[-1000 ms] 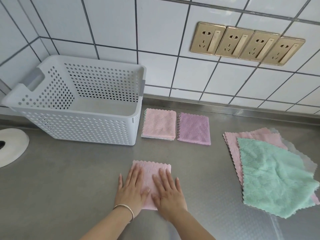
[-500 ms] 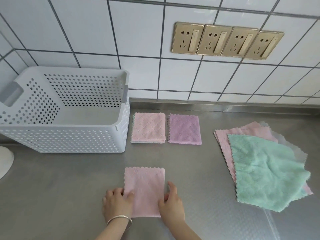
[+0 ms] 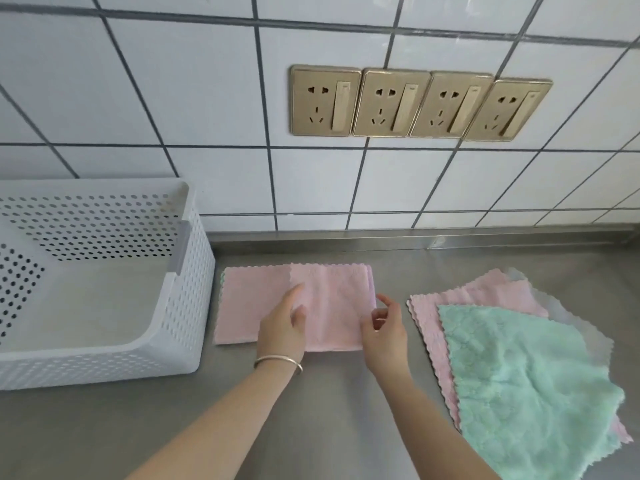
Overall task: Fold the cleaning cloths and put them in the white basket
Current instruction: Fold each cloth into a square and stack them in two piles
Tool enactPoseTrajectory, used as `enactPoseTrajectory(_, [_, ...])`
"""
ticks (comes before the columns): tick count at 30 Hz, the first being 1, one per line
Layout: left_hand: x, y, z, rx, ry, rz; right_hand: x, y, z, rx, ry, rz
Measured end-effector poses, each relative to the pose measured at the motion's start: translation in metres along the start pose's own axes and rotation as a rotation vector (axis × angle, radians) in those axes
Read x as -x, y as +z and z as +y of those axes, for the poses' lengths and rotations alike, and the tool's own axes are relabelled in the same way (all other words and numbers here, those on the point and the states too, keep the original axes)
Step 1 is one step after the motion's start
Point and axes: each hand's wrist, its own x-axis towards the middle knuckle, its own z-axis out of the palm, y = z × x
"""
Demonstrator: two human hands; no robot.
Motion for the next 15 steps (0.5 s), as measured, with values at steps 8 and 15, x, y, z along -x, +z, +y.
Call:
enactPoseTrajectory(8, [-0.060,0.045,-0.007,-0.189,-0.047,-0.167,-0.057,0.019,0.031,0.034,0.060,0.055])
enactPoseTrajectory(15, [-0.060,0.057,-0.013,-0.323,-0.013,-0.181,-0.063,0.030,0.043,0.241,0.090,0.079])
